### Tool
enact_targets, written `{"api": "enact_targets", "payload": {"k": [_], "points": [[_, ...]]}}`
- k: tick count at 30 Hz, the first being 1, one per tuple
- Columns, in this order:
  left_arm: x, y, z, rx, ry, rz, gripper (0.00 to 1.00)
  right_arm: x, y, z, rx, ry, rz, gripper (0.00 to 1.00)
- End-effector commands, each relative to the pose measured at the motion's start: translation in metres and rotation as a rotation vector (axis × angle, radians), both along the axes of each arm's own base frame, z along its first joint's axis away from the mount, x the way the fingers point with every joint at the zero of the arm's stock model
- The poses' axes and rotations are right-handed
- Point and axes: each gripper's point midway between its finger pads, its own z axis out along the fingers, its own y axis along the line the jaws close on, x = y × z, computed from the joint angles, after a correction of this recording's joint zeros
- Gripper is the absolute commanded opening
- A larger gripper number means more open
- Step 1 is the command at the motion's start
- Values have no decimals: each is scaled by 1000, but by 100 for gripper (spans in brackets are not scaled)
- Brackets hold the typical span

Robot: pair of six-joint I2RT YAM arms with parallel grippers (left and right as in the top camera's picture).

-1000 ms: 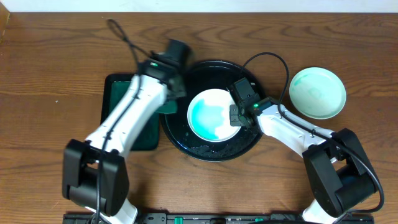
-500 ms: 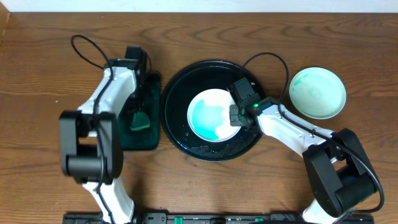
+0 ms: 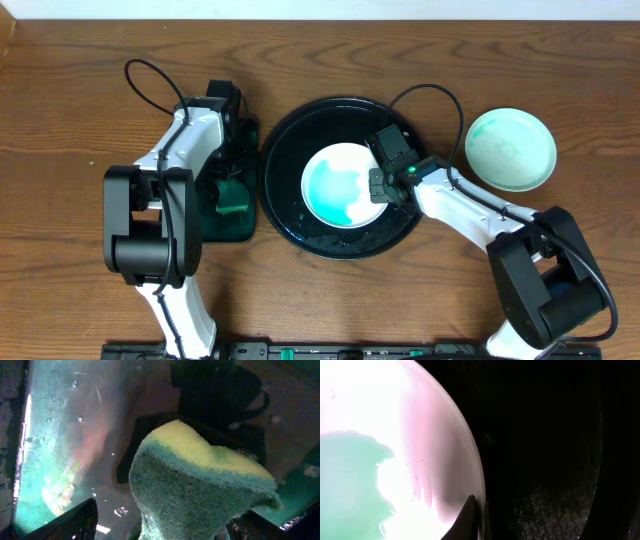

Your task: Clean dirty plates on tray and stack at the side

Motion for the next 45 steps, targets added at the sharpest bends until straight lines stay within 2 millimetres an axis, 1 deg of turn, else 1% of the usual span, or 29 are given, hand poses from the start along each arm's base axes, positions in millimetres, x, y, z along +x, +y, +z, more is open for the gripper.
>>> {"api": "enact_targets", "payload": {"k": [1,4,11,13,15,16,17,19,20,21,22,23,24,26,27,29,32,36,38,39,40,41,42,43,45], "points": [[-4,2,-3,6,14,-5,81,0,-4,-7,-28,6,46,1],[-4,2,-3,6,14,-5,81,8,-10,2,-67,-43,33,1],[-4,2,-3,6,14,-5,81,20,-21,33,-145,-158,34,1],[-4,2,-3,6,14,-5,81,23,-22,41,-158,-189,32,1],[-4,2,-3,6,14,-5,81,23,-18,44,-138,-196,38,2],[-4,2,-3,6,14,-5,81,21,-13,42,-114,-183,50,14],[-4,2,-3,6,14,-5,82,17,-8,40,-82,-161,62,23],[-4,2,-3,6,14,-5,81,11,-1,35,-17,-120,33,26],[-4,2,-3,6,14,-5,81,9,2,33,14,-103,13,33],[-4,2,-3,6,14,-5,82,8,6,33,40,-92,7,34],[-4,2,-3,6,14,-5,82,7,9,32,59,-84,1,28],[-4,1,-3,6,14,-5,82,7,10,32,73,-82,-14,25],[-4,2,-3,6,14,-5,82,7,10,32,81,-79,-37,29],[-4,2,-3,6,14,-5,82,7,10,31,108,-71,-103,64],[-4,2,-3,6,14,-5,82,7,8,29,119,-64,-151,69],[-4,2,-3,6,14,-5,82,7,5,23,127,-51,-211,66],[-4,2,-3,6,14,-5,82,7,-3,8,119,-21,-284,69],[-4,2,-3,6,14,-5,82,10,-9,-14,99,5,-305,68],[-4,2,-3,6,14,-5,82,10,-8,-22,101,21,-305,66],[-4,2,-3,6,14,-5,82,10,-6,-25,107,24,-302,61],[-4,2,-3,6,14,-5,82,11,-5,-28,112,26,-300,50],[-4,2,-3,6,14,-5,82,12,-4,-29,112,23,-300,33],[-4,2,-3,6,14,-5,82,13,-3,-29,115,19,-300,13],[-4,2,-3,6,14,-5,82,15,-3,-29,119,12,-297,1],[-4,2,-3,6,14,-5,82,19,-1,-27,119,-8,-275,1]]}}
